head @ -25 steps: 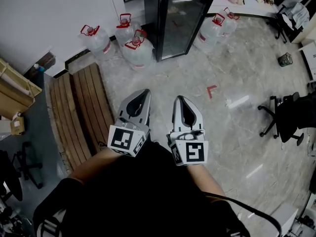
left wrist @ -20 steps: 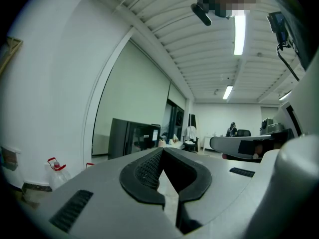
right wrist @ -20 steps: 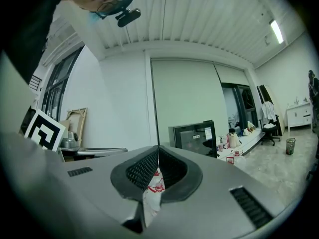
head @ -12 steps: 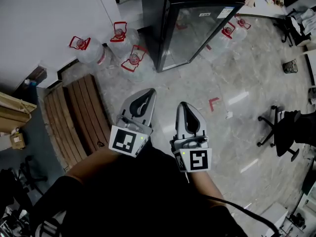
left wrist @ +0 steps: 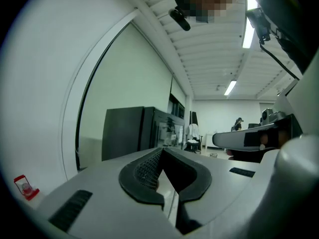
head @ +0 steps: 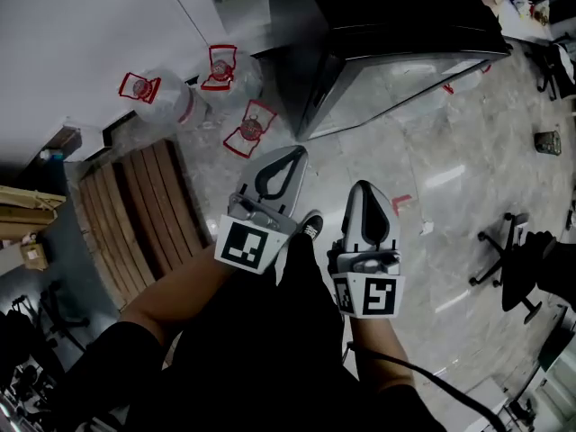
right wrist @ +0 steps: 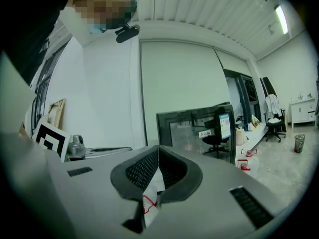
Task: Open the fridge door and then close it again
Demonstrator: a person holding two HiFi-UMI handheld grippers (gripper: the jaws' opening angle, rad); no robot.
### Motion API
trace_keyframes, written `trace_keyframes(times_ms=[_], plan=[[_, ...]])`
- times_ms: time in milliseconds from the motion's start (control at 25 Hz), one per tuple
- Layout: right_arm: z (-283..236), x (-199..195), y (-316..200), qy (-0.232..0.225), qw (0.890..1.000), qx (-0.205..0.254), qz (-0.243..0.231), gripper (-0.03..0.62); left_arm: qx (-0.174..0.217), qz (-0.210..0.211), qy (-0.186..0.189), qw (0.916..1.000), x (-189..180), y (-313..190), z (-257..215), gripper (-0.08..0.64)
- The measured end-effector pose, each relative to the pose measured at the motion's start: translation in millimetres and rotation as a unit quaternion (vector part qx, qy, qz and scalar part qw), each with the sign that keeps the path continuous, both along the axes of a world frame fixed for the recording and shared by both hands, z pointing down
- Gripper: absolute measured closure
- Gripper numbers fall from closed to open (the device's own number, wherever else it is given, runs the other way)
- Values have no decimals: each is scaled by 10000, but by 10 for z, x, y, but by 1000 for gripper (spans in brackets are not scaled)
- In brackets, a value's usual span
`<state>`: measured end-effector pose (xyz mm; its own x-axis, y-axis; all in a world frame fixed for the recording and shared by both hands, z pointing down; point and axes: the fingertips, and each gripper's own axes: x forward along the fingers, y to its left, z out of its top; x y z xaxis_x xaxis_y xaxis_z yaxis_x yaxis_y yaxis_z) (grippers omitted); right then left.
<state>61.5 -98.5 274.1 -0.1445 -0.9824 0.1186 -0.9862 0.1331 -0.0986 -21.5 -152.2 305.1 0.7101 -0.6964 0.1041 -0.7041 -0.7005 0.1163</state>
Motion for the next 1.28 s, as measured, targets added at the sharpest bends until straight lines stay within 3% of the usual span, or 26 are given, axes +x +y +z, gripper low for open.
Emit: trace_keyframes(times_ms=[160, 200, 240, 480, 720, 840, 1280], plan=[[640, 227, -229, -81, 9985, -543, 21, 577, -47, 11, -69, 10000, 218, -451, 535, 555], [761, 286, -259, -70, 9981, -603, 40, 577, -110, 81, -59, 9999, 289, -535, 660, 441], [860, 343, -286, -71, 9980, -626, 67, 577, -138, 144, -65, 9998, 354, -611, 769, 426], [1430, 540, -302, -272, 9949, -955, 163, 577, 37, 101, -133, 9999, 528, -940, 1205, 426], [1764, 530, -240, -445, 9926, -1118, 154, 577, 450, 306, -313, 9980, 665, -1062, 1321, 429], [1834, 544, -227, -542, 9932, -1017, 167, 577, 644, 423, -503, 9958, 676, -1060, 1376, 479], [1919, 640, -172, -709, 9922, -994, 264, 577, 308, 177, -148, 9993, 668, -1074, 1393, 494]])
